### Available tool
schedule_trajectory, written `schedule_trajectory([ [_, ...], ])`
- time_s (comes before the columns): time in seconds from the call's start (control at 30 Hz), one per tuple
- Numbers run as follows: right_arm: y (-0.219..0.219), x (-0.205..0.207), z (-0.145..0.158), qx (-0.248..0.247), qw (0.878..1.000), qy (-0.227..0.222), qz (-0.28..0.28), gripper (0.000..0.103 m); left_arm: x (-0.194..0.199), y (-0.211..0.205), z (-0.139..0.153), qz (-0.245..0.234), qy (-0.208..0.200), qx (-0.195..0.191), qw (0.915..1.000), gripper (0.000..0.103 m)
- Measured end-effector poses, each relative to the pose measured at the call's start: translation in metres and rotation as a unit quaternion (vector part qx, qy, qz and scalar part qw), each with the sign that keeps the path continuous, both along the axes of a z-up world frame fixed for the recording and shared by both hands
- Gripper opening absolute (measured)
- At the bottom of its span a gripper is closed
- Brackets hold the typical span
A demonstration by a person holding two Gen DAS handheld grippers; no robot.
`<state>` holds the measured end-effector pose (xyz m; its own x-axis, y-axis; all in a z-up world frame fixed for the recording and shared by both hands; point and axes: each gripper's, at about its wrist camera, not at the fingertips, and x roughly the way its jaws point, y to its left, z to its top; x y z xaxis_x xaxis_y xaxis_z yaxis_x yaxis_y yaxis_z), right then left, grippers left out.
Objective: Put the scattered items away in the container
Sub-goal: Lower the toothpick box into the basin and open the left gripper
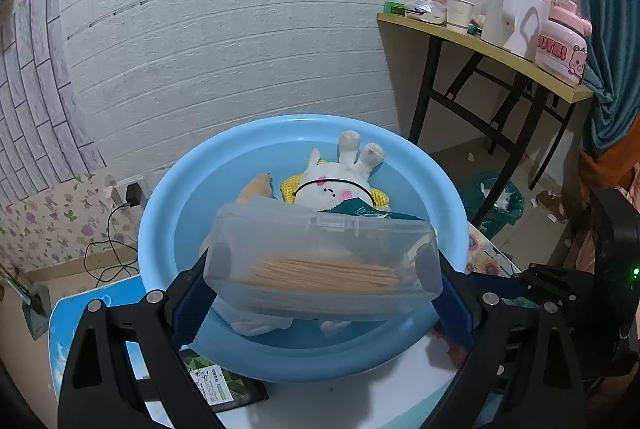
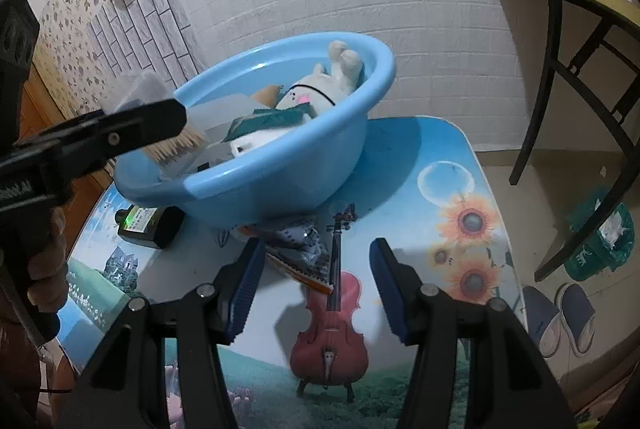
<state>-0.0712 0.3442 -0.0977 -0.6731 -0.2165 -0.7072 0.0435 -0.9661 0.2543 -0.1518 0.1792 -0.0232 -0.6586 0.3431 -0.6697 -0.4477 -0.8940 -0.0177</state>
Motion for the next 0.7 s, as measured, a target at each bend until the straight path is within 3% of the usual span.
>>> schedule_trajectory([
  [0.7, -0.001, -0.007, -0.006, 0.002, 1.000, -0.015, 0.003, 0.054, 0.001, 0.001, 0.013, -0.007, 0.036, 0.005, 0.9993, 0.100],
])
